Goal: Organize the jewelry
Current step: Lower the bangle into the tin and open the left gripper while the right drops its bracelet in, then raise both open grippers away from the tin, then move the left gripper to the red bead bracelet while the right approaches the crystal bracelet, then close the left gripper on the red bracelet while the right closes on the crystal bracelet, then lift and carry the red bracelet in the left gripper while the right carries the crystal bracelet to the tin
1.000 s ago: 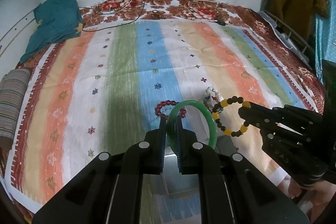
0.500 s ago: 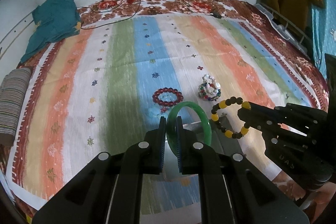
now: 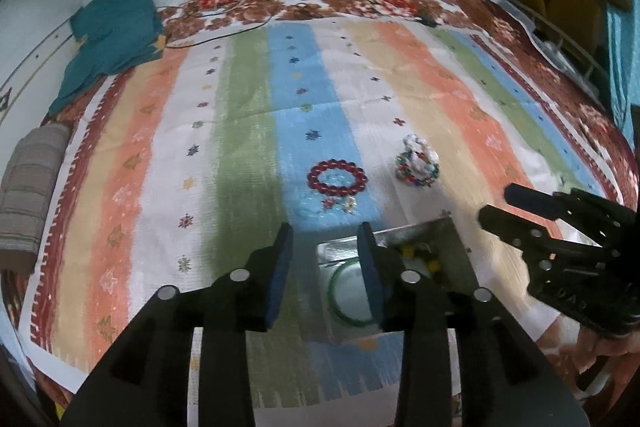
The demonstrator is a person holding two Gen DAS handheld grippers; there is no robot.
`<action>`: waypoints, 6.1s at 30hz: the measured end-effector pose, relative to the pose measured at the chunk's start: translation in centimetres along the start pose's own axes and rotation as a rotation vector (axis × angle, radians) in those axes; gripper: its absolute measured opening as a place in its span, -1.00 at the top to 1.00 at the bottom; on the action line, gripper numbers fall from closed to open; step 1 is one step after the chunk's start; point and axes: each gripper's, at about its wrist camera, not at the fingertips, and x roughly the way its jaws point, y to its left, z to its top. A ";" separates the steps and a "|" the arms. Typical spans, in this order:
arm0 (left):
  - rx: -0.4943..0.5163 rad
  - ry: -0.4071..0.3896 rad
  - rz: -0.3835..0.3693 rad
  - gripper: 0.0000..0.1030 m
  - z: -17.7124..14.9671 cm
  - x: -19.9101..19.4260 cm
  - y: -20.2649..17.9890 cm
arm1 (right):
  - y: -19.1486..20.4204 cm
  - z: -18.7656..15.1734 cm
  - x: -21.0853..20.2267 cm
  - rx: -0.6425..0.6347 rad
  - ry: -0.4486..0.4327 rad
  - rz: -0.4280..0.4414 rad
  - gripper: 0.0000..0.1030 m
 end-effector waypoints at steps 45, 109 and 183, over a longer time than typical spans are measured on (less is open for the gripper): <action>-0.100 0.072 0.092 -0.77 5.5 7.1 3.2 | -4.7 3.5 4.4 0.042 0.031 -0.154 -0.65; 0.020 0.353 0.003 -0.03 7.4 21.6 2.0 | -11.6 6.3 17.1 0.214 0.226 -0.181 -0.49; 0.038 -0.128 -0.116 0.75 7.1 4.3 -1.3 | -2.9 6.3 4.7 -0.016 -0.085 -0.106 0.84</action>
